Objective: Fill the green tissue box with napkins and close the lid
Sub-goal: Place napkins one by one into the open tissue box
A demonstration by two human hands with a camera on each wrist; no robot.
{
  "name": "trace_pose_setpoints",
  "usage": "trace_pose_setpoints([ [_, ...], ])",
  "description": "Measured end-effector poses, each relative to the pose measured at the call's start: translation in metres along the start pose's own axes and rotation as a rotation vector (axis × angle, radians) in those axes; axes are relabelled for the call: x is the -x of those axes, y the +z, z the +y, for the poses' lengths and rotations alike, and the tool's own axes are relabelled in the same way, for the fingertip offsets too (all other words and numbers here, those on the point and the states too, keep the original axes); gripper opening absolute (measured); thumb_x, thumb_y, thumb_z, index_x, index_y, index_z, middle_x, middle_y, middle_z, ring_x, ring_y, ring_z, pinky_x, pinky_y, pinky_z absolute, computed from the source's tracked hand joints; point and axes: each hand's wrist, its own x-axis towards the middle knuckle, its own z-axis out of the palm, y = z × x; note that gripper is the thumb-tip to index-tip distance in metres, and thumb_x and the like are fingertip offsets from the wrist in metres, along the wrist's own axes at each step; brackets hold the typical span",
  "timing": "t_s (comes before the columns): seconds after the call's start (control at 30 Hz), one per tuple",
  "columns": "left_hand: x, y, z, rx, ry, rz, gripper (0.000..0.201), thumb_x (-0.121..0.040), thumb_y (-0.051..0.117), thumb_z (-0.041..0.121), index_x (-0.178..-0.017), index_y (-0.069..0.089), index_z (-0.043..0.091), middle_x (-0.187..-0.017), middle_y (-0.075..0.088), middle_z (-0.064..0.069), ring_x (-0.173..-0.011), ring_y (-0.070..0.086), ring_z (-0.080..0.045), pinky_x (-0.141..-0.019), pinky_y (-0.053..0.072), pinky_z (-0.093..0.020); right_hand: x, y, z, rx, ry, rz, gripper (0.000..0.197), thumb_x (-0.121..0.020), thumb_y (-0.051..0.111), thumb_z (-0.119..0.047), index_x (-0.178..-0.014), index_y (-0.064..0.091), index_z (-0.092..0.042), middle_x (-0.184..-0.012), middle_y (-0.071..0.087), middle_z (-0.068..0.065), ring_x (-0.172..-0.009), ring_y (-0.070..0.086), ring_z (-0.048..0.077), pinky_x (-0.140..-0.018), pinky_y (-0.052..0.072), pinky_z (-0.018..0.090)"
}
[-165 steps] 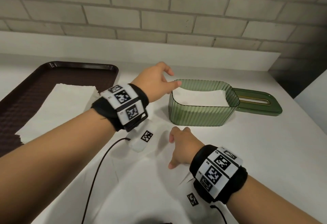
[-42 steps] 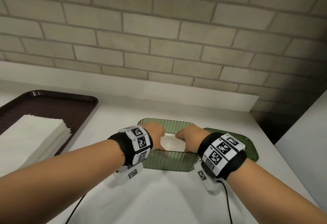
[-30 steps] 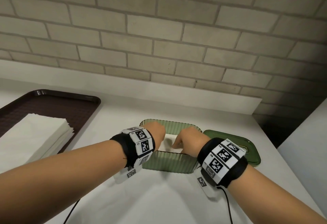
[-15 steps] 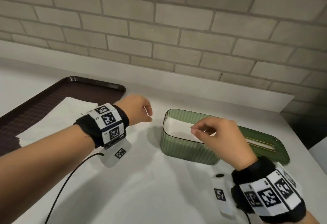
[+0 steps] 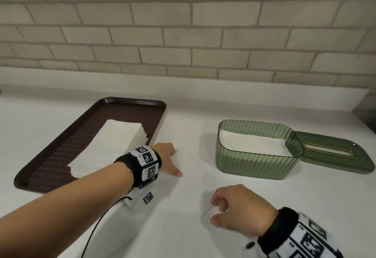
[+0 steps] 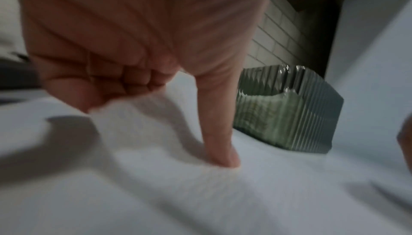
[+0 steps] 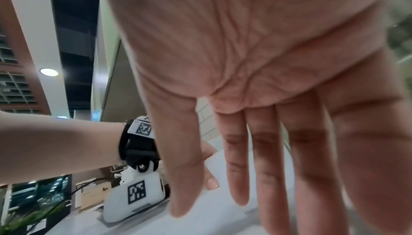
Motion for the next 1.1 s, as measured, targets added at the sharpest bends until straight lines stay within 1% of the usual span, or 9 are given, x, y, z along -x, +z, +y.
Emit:
trace_pose_setpoints([
  [0.33, 0.035, 0.011, 0.003, 0.287, 0.21, 0.139, 0.065, -0.092, 0.053, 0.043, -0.146, 0.029, 0.017, -0.15, 0.034, -0.001, -0.137, 0.033, -0.016, -0.111, 0.025, -0.026, 0.005, 0.008, 0.016, -0.215, 0.226, 0.092, 0.077, -0.072, 0.067, -0.06, -0.132, 0.038, -0.022, -0.1, 0.064, -0.005, -0.089, 0.059, 0.008, -0.065, 0.041, 0.012],
  [0.43, 0.048, 0.013, 0.001, 0.563, 0.32, 0.18, 0.066, -0.081, 0.058, 0.057, -0.134, 0.047, 0.02, -0.136, 0.053, 0.003, -0.124, 0.05, -0.014, -0.11, 0.036, -0.038, 0.008, 0.007, 0.02, -0.306, 0.228, 0.093, 0.072, -0.068, 0.069, -0.063, -0.125, 0.045, -0.025, -0.094, 0.064, -0.007, -0.076, 0.059, 0.002, -0.06, 0.04, 0.013],
  [0.53, 0.066, 0.013, 0.006, 0.78, 0.436, 0.233, 0.031, -0.088, 0.06, 0.039, -0.111, 0.061, 0.019, -0.11, 0.068, 0.006, -0.106, 0.062, -0.011, -0.098, 0.047, -0.042, 0.013, 0.002, 0.025, -0.68, 0.179, 0.147, 0.05, -0.07, 0.073, -0.052, -0.107, 0.055, -0.025, -0.095, 0.061, -0.003, -0.062, 0.056, 0.006, -0.059, 0.045, 0.023],
  [0.67, 0.091, 0.01, 0.02, 1.056, 0.533, 0.229, 0.022, -0.089, 0.059, 0.022, -0.107, 0.064, 0.01, -0.106, 0.072, -0.002, -0.101, 0.067, -0.017, -0.094, 0.051, -0.037, 0.026, -0.013, 0.041, -1.086, 0.128, 0.186, 0.077, -0.056, 0.084, -0.05, -0.119, 0.051, -0.022, -0.106, 0.071, 0.004, -0.084, 0.066, 0.018, -0.079, 0.047, 0.035],
  [0.77, 0.101, 0.009, 0.032, 1.171, 0.589, 0.208, 0.028, -0.083, 0.057, 0.018, -0.108, 0.064, 0.007, -0.105, 0.072, -0.004, -0.099, 0.068, -0.018, -0.086, 0.055, -0.027, 0.036, -0.024, 0.046, -1.313, -0.003, 0.177, 0.058, -0.077, 0.075, -0.021, -0.127, 0.047, -0.015, -0.115, 0.069, 0.008, -0.105, 0.066, 0.025, -0.091, 0.051, 0.039],
  [0.87, 0.097, 0.006, 0.043, 1.177, 0.612, 0.245, 0.024, -0.085, 0.057, 0.015, -0.106, 0.064, 0.007, -0.103, 0.073, -0.004, -0.096, 0.069, -0.018, -0.082, 0.055, -0.023, 0.043, -0.036, 0.048, -1.299, -0.063, 0.308, 0.044, -0.083, 0.063, -0.006, -0.124, 0.049, -0.013, -0.113, 0.07, 0.01, -0.108, 0.064, 0.031, -0.093, 0.048, 0.045],
  [0.97, 0.085, 0.002, 0.052, 1.134, 0.554, 0.327, 0.033, -0.083, 0.066, 0.037, -0.101, 0.065, 0.009, -0.095, 0.073, -0.003, -0.086, 0.069, -0.023, -0.079, 0.056, -0.034, 0.05, -0.054, 0.054, -1.234, -0.107, 0.533, 0.062, -0.064, 0.081, -0.032, -0.117, 0.052, -0.016, -0.104, 0.072, 0.013, -0.103, 0.065, 0.035, -0.092, 0.043, 0.048],
  [1.03, 0.077, 0.0, 0.061, 1.003, 0.519, 0.405, 0.048, -0.075, 0.067, 0.055, -0.09, 0.061, 0.009, -0.07, 0.063, 0.003, -0.061, 0.055, -0.018, -0.062, 0.047, -0.03, 0.052, -0.067, 0.058, -1.16, -0.094, 0.729, 0.058, -0.064, 0.082, -0.026, -0.112, 0.052, -0.014, -0.096, 0.071, 0.018, -0.091, 0.069, 0.026, -0.085, 0.051, 0.039],
  [1.1, 0.069, -0.004, 0.076, 0.885, 0.464, 0.53, 0.024, -0.08, 0.066, 0.045, -0.084, 0.055, 0.025, -0.056, 0.051, 0.012, -0.051, 0.045, -0.003, -0.055, 0.035, -0.017, 0.05, -0.079, 0.066, -1.048, -0.071, 0.885, 0.042, -0.074, 0.076, -0.009, -0.108, 0.052, -0.013, -0.092, 0.068, 0.022, -0.078, 0.068, 0.018, -0.07, 0.055, 0.025],
])
